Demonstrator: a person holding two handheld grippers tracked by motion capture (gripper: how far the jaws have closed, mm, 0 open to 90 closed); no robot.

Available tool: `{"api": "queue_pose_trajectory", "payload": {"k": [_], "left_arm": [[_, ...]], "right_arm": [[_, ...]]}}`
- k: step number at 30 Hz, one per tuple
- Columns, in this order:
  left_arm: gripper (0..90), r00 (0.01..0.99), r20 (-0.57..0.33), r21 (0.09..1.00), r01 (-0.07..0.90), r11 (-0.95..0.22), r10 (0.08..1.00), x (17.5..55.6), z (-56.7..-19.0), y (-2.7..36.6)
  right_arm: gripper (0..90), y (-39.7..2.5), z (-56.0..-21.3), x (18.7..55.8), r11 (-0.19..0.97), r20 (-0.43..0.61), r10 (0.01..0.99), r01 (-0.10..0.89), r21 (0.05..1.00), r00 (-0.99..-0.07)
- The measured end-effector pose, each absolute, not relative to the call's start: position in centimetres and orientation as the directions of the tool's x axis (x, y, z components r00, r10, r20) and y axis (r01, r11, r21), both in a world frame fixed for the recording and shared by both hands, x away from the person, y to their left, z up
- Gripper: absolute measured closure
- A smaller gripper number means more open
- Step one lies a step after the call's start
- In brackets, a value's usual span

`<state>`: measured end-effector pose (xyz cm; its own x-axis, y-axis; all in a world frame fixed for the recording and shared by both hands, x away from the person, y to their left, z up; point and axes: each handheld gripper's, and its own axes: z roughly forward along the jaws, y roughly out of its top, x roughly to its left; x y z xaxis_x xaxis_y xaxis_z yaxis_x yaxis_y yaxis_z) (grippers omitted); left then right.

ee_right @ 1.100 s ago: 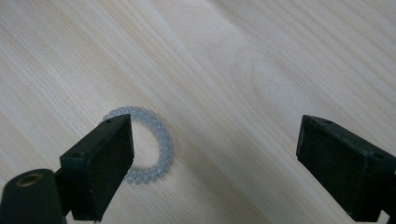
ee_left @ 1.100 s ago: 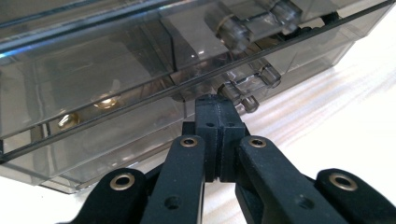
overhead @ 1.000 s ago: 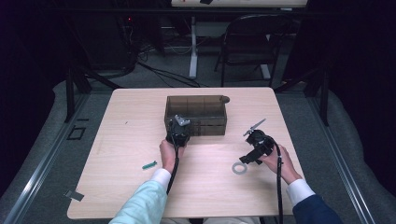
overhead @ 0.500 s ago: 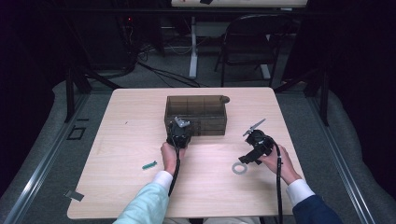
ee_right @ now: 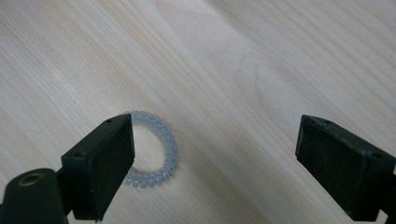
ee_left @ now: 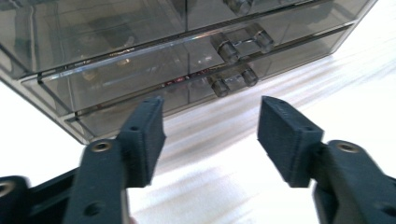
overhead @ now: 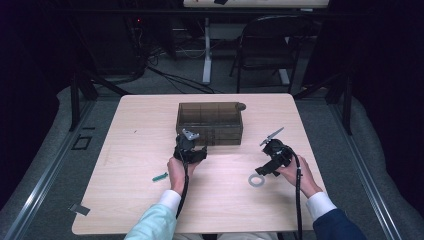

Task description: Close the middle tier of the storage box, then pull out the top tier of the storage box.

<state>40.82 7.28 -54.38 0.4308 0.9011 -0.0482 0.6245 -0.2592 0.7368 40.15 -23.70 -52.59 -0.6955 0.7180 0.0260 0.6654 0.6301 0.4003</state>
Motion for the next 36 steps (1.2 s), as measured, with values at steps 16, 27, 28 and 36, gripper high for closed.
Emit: {"api": "queue_pose_trajectory", "payload": {"k": [16, 27, 28, 36], "left_arm": [[18.6, 0.404, -0.032, 0.757, 0.607, -0.242, 0.914, 39.7, -53.6, 7.1], [16.8, 0.382, -0.026, 0.766, 0.601, -0.227, 0.924, 39.2, -53.3, 7.1], [16.8, 0.379, -0.021, 0.768, 0.599, -0.228, 0.925, 39.1, -53.3, 7.0], [15.6, 0.35, -0.021, 0.786, 0.584, -0.201, 0.936, 38.8, -53.4, 6.9]], "right_arm": [[11.8, -23.6, -52.4, 40.0, 0.636, 0.018, 0.716, 0.662, 0.395, -0.698], [11.8, -23.8, -52.4, 40.0, 0.625, 0.011, 0.726, 0.666, 0.408, -0.688], [11.8, -23.8, -52.4, 40.1, 0.632, 0.008, 0.721, 0.663, 0.4, -0.692], [12.8, -23.9, -52.3, 40.1, 0.625, 0.007, 0.728, 0.668, 0.404, -0.685]]}}
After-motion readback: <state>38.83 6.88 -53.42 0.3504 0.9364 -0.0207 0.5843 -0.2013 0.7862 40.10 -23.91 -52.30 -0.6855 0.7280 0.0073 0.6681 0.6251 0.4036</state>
